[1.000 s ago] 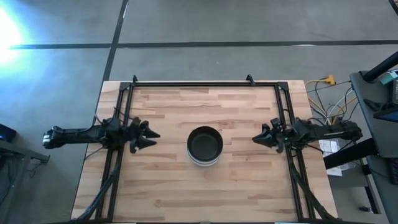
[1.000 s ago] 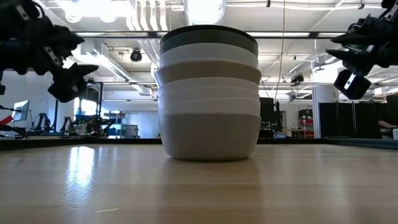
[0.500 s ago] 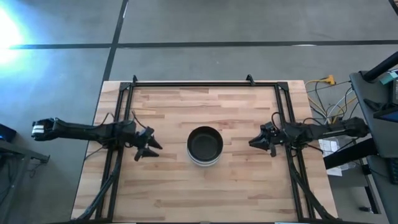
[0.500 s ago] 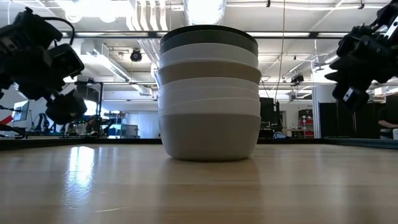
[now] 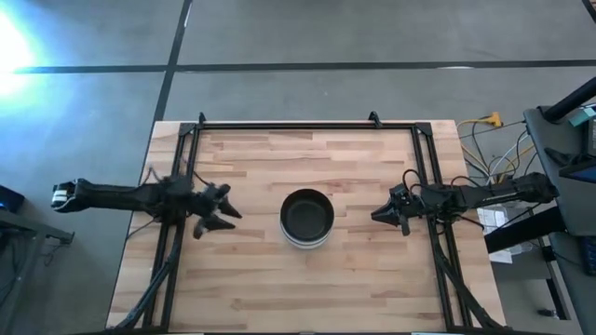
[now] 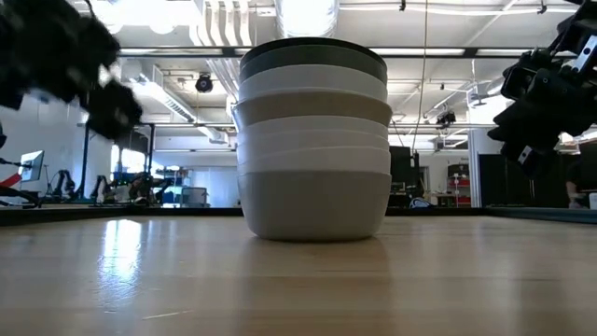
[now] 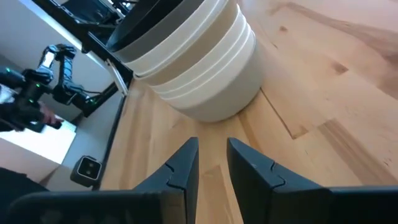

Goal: Nest bowls inside each other
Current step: Return to Home Position

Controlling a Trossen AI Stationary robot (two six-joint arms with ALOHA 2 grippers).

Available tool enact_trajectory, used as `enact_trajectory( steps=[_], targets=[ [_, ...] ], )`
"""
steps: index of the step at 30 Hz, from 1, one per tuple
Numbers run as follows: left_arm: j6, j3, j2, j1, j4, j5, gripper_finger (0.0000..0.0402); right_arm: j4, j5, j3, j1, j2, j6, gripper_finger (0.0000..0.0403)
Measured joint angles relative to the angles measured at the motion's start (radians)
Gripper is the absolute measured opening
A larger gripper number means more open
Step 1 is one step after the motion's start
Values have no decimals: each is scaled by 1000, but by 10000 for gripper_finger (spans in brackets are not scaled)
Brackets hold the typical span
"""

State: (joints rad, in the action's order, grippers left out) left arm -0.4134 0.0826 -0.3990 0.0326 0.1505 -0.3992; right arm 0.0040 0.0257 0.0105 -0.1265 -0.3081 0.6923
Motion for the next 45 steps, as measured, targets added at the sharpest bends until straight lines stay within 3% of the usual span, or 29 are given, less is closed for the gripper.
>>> enact_trajectory(
  steps=[4, 10, 12, 16, 21, 27, 45],
  targets=[
    [59, 55, 155, 0, -55, 14, 145, 0, 0, 0, 0, -1, 3, 79],
    [86, 84, 397, -1, -374, 20, 92, 0, 0, 0, 0, -1, 3, 79],
    [113, 86, 358, -2, -447, 16, 84, 4, -1, 0, 0, 3, 4, 79],
    [155, 76, 291, -4, -438, 8, 79, 6, -2, 0, 4, 11, 3, 79],
    [164, 20, 282, -4, -447, 37, 79, 11, -2, 0, 18, 12, 3, 79],
    [185, 21, 255, -4, -446, -40, 79, 7, -2, 1, 18, 11, 3, 79],
    [185, 20, 225, -4, -442, -40, 79, 3, -1, 0, 18, 23, 3, 79]
  ],
)
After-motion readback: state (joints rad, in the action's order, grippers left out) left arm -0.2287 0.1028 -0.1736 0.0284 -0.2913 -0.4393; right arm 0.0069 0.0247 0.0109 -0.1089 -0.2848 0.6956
